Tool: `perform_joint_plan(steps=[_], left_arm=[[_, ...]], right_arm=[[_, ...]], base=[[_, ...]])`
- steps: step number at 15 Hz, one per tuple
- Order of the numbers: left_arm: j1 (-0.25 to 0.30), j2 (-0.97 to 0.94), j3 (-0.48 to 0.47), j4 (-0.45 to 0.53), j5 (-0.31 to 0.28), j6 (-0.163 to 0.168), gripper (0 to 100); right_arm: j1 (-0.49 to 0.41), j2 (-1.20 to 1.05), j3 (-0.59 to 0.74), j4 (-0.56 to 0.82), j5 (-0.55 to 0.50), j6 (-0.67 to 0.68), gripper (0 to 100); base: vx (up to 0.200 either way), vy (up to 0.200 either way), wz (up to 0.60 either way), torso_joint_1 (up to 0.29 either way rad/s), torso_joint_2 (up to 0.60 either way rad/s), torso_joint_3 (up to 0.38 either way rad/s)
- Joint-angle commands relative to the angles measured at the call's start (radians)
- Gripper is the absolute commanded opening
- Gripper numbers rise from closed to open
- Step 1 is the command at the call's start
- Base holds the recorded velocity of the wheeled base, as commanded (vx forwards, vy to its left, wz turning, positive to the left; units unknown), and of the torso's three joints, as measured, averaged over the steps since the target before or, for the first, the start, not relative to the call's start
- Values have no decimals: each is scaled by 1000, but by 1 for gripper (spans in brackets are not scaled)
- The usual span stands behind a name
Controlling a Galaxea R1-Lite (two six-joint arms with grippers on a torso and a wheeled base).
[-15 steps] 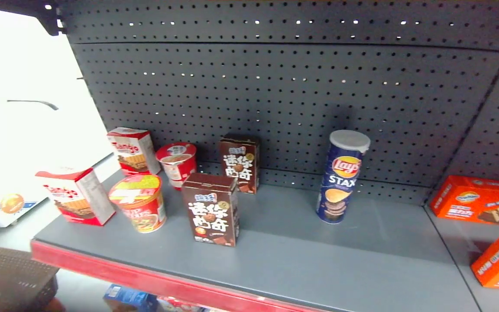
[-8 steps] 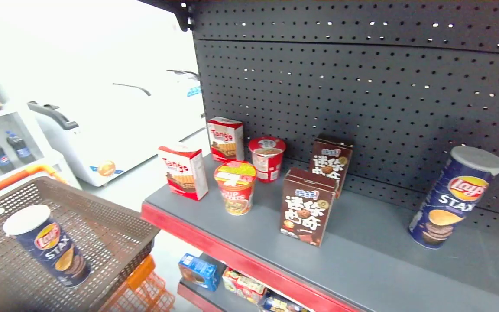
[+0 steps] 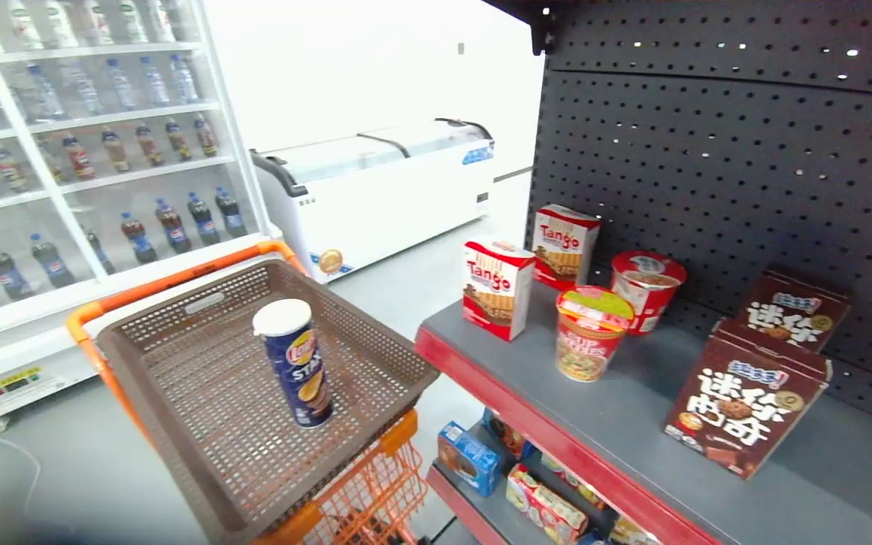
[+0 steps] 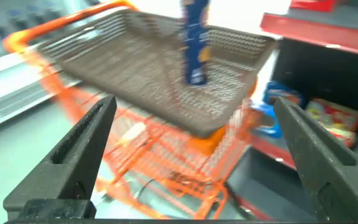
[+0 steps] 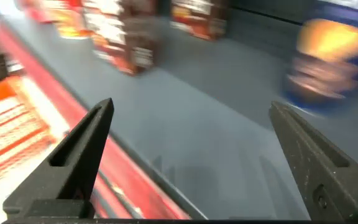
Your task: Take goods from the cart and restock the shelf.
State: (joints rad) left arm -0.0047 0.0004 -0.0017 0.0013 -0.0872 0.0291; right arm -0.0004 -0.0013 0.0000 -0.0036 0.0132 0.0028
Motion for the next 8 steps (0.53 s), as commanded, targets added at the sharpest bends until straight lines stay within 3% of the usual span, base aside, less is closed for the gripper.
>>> perform_joint_plan(steps=[1, 5, 7, 8], left_arm=[[-1, 0, 0, 0, 0, 3, 100], [0, 0, -8, -1, -5, 20, 100], [-6, 23, -95, 55, -39, 83, 100], [-8, 64, -132, 82, -39, 84, 100]], right_arm=[[0, 1, 0, -1, 1, 0, 100], [0, 1, 0, -1, 1, 0, 100], [0, 1, 0, -1, 1, 0, 100], [0, 1, 0, -1, 1, 0, 100]], base=[[0, 0, 0, 0, 0, 0], [0, 0, 0, 0, 0, 0], [0, 0, 0, 0, 0, 0], [0, 0, 0, 0, 0, 0]])
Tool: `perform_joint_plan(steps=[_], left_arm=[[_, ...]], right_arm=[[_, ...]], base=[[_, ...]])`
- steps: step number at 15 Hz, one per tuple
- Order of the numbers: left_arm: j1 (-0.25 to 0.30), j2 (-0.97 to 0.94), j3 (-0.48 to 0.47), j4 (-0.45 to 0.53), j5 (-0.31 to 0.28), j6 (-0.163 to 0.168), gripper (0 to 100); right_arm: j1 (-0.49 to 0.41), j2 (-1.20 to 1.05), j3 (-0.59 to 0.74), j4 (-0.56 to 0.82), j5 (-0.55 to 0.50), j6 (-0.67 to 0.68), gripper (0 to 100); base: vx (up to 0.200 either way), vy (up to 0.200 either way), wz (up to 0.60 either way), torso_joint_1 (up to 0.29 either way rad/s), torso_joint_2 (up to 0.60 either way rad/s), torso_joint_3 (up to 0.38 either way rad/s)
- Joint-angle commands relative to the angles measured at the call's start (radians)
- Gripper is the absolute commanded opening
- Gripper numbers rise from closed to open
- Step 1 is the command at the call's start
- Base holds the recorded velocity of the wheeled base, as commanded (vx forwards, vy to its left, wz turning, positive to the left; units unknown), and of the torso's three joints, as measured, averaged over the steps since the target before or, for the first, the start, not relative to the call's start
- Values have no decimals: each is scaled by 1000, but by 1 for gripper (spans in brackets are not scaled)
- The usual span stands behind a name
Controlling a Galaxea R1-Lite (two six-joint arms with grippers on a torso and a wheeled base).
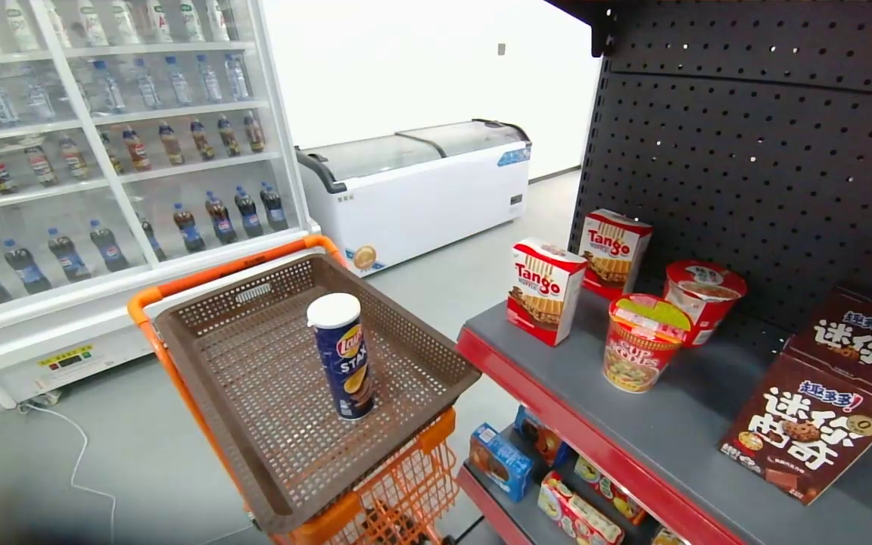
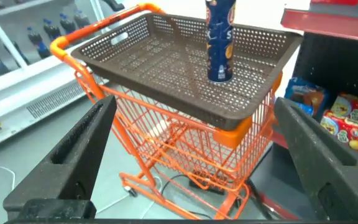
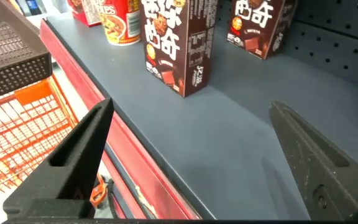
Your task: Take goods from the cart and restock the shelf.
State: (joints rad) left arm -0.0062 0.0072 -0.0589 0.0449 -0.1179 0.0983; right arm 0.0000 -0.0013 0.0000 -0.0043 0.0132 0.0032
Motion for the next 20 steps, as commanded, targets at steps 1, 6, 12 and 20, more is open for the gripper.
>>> perform_joint_plan(steps=[1, 6, 12, 20], left_arm=[[-1, 115, -133, 47, -3, 17, 100], [57, 677, -467, 33, 178, 4, 100], [54, 1116, -415, -247, -82, 0, 100], [-86, 1550, -444, -700, -98, -17, 100]], right_arm=[[0, 1, 0, 0, 1, 0, 100], [0, 1, 0, 0, 1, 0, 100], [0, 1, 0, 0, 1, 0, 100], [0, 1, 0, 0, 1, 0, 100]], base=[[0, 0, 0, 0, 0, 0], [0, 0, 0, 0, 0, 0], [0, 0, 0, 0, 0, 0], [0, 0, 0, 0, 0, 0]])
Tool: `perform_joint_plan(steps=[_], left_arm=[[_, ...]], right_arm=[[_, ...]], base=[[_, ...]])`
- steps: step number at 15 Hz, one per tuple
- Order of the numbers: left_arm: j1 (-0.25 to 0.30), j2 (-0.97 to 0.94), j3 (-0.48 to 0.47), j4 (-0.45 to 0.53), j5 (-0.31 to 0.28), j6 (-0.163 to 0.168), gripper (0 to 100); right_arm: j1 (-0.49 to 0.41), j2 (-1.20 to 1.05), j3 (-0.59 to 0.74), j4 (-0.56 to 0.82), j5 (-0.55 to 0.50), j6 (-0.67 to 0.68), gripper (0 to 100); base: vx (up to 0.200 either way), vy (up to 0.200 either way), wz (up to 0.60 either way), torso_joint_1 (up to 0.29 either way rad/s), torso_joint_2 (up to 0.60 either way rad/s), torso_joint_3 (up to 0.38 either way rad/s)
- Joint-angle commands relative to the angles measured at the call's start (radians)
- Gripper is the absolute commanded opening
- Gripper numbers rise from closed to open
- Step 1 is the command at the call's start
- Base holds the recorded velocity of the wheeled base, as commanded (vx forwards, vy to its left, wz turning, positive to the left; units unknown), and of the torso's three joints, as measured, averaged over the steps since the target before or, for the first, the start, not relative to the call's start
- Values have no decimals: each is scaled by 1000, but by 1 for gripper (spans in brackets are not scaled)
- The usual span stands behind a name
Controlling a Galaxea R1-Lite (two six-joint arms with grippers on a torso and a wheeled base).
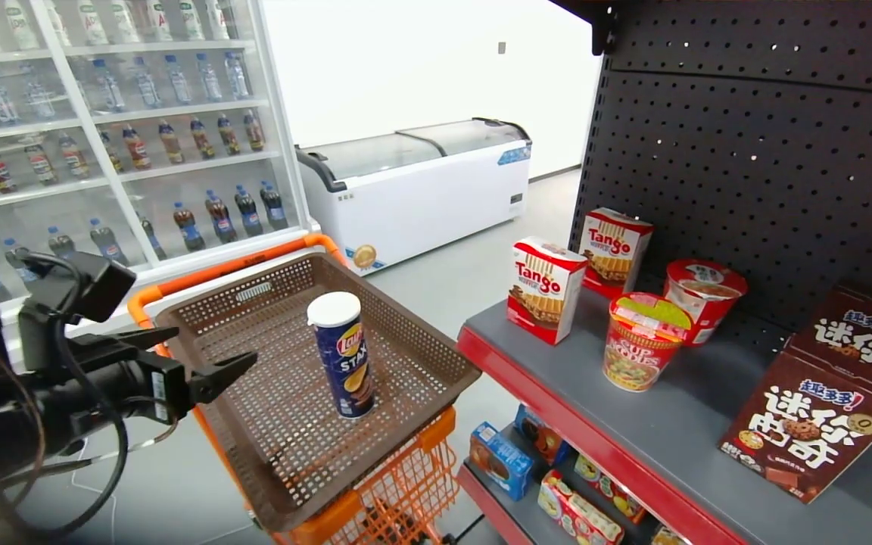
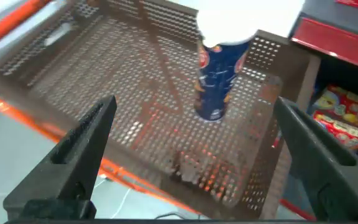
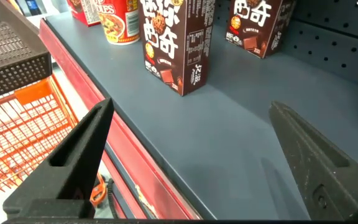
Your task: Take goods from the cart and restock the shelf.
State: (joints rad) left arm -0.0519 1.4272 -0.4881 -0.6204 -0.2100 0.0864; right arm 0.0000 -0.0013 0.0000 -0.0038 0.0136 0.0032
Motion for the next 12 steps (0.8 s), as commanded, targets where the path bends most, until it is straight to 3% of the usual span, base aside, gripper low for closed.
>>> perform_joint_plan(steps=[1, 12], left_arm=[[-54, 160, -26, -41, -11, -10, 100], [-100, 499, -222, -196, -12, -11, 100]], right_arm=[[0, 1, 0, 1, 0, 0, 100], [0, 1, 0, -1, 0, 0, 100]], base=[[0, 0, 0, 0, 0, 0], [0, 0, 0, 0, 0, 0]])
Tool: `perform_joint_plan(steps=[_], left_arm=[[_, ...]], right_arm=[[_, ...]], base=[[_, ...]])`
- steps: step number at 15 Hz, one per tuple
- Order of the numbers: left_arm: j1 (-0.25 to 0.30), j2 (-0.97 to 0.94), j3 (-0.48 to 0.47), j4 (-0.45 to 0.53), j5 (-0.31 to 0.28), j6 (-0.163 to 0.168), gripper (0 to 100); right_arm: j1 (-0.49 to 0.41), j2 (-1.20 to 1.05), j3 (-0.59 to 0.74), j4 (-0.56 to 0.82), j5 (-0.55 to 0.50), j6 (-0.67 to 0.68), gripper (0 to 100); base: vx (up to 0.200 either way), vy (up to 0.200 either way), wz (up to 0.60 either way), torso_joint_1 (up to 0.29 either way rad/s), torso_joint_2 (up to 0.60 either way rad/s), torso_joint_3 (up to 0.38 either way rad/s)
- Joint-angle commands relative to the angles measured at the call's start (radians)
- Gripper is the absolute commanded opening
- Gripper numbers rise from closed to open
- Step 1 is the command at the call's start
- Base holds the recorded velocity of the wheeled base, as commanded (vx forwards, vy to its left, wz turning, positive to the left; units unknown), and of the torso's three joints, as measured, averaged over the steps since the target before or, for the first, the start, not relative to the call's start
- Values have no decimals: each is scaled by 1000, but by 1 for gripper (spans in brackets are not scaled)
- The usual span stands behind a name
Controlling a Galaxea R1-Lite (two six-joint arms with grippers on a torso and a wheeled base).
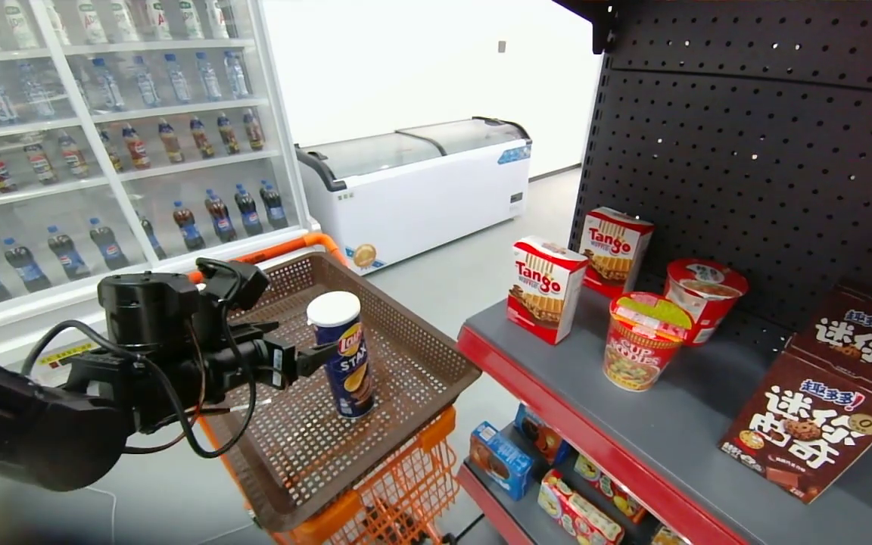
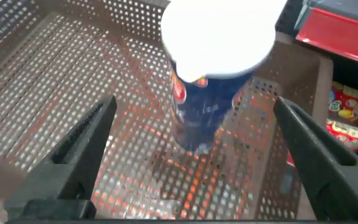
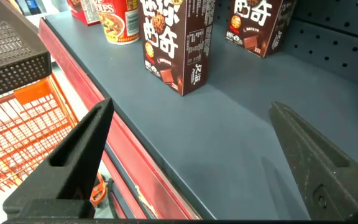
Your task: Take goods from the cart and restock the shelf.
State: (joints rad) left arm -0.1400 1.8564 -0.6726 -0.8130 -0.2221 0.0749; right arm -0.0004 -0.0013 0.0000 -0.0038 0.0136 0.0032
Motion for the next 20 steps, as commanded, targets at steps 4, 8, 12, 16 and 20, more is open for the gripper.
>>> perform_joint_plan(steps=[4, 8, 12, 16, 20], left_arm=[[-55, 155, -122, -2, 0, -14, 100], [-69, 228, -156, -2, 7, -4, 100], [-69, 276, -177, -5, 10, 20, 100], [-69, 330, -237, -3, 10, 71, 100], [-79, 353, -292, -2, 21, 69, 0]], right_arm=[[0, 1, 0, -1, 0, 0, 100], [0, 1, 0, -1, 0, 0, 100], [0, 1, 0, 1, 0, 0, 100], [0, 1, 0, -1, 0, 0, 100], [0, 1, 0, -1, 0, 0, 100]], base=[[0, 0, 0, 0, 0, 0], [0, 0, 0, 0, 0, 0], [0, 0, 0, 0, 0, 0], [0, 0, 0, 0, 0, 0], [0, 0, 0, 0, 0, 0]])
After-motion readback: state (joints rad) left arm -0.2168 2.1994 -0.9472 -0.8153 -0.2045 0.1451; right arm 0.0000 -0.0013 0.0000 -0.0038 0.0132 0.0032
